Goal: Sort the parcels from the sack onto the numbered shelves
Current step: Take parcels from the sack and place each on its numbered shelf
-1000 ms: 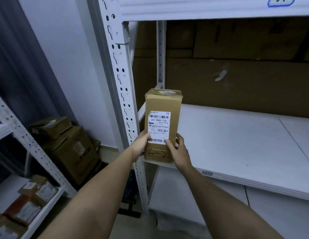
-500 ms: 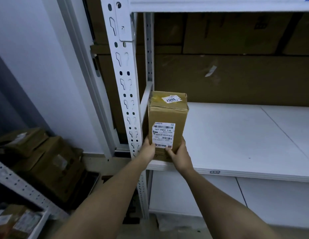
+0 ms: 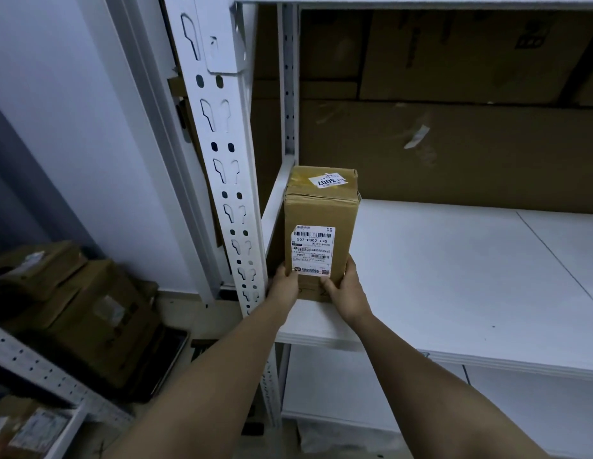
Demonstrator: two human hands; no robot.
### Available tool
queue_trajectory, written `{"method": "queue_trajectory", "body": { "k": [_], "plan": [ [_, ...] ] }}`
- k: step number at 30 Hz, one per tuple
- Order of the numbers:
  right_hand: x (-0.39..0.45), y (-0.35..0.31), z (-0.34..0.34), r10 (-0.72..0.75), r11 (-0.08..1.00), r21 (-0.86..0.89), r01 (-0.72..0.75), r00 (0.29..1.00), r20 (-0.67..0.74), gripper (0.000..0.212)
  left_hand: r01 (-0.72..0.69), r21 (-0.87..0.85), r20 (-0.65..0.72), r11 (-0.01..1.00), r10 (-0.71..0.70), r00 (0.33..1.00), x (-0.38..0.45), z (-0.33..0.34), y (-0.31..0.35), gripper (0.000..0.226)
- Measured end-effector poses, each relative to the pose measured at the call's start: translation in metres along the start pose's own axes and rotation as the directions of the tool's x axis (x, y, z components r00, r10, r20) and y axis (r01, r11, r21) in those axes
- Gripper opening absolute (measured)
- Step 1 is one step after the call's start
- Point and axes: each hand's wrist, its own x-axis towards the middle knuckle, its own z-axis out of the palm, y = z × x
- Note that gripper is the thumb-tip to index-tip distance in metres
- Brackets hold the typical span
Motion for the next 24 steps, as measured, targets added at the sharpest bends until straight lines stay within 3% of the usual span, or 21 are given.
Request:
{"method": "queue_trajectory", "body": {
  "k": [24],
  "plan": [
    [0.030, 0.000, 0.004, 0.001, 1.000, -0.017, -0.001, 1.000, 0.016, 0.059, 0.082, -0.040, 0.003, 0.996, -0.082, 0.997, 0.020, 0.003, 0.011, 0.045]
  ]
}}
